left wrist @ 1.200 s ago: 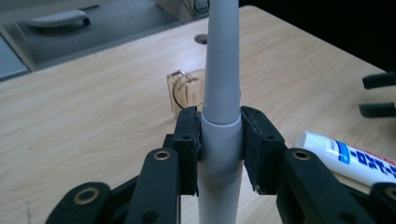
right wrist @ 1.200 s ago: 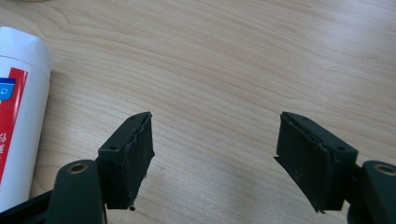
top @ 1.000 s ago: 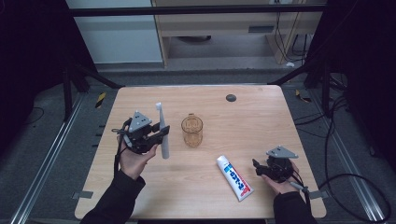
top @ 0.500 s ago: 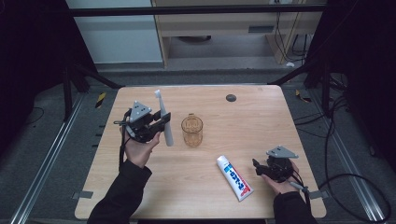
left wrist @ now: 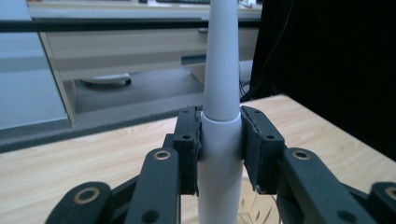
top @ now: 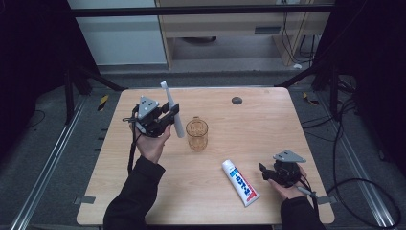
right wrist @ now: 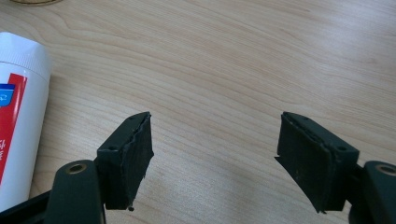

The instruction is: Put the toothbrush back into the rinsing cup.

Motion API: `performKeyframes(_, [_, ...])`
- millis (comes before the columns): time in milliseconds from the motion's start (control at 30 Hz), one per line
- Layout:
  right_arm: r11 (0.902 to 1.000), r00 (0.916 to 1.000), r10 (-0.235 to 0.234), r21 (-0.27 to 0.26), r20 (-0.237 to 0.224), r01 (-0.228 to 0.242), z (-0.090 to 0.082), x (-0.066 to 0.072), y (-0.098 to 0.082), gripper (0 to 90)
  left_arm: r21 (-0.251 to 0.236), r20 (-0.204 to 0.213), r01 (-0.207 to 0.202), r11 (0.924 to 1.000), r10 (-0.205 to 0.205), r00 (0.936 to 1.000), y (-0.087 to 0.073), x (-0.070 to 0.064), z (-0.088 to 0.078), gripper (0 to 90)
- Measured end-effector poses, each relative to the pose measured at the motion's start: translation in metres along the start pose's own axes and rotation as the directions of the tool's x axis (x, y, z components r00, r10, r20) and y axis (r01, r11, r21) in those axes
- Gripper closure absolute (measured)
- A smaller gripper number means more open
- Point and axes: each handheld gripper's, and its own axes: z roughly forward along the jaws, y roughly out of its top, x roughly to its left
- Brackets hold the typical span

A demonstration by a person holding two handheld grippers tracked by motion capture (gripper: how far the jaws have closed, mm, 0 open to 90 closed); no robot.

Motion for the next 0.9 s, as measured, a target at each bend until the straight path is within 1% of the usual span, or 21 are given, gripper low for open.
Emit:
performKeyframes(100, [1.0000, 1.0000, -0.001, 0.001, -0.001, 0.001, 0.000, 0.000, 0.000, 26.6, -0.026, -0.001, 0.018, 0.9995, -0.018, 0.9998, 0.003, 0.000, 0.004, 68.0])
performKeyframes(133, [1.0000, 1.0000, -0.001, 0.001, -0.001, 0.001, 0.000, 0.000, 0.000, 26.6, -0.026, -0.001, 0.018, 0.9995, -0.018, 0.9998, 0.003, 0.000, 0.004, 68.0])
performKeyframes(233, [1.0000, 1.0000, 0.004, -0.001, -0.002, -0.004, 0.000, 0.000, 0.000, 26.6, -0.051, -0.006, 0.027, 0.9983, -0.028, 0.9996, 0.005, -0.001, 0.007, 68.0])
performKeyframes(567, [1.0000, 1.0000, 0.002, -0.004, -0.001, -0.002, 0.000, -0.001, 0.000, 26.6, -0.095, -0.006, 0.039, 0.9947, -0.040, 0.9992, 0.009, -0.005, 0.014, 68.0])
performKeyframes(800, [1.0000, 1.0000, 0.001, -0.004, 0.000, -0.001, 0.000, -0.001, 0.000, 26.6, -0.092, 0.001, 0.039, 0.9950, -0.039, 0.9992, 0.009, -0.008, 0.024, 68.0])
performKeyframes(833, [1.0000, 1.0000, 0.002, -0.005, 0.000, -0.002, 0.000, -0.001, 0.000, 26.6, -0.093, 0.006, 0.047, 0.9946, -0.046, 0.9989, 0.007, -0.008, 0.028, 68.0])
performKeyframes(900, [1.0000, 1.0000, 0.001, -0.004, 0.000, -0.001, 0.000, -0.001, 0.000, 26.6, -0.090, 0.011, 0.047, 0.9948, -0.046, 0.9989, 0.006, -0.009, 0.031, 68.0])
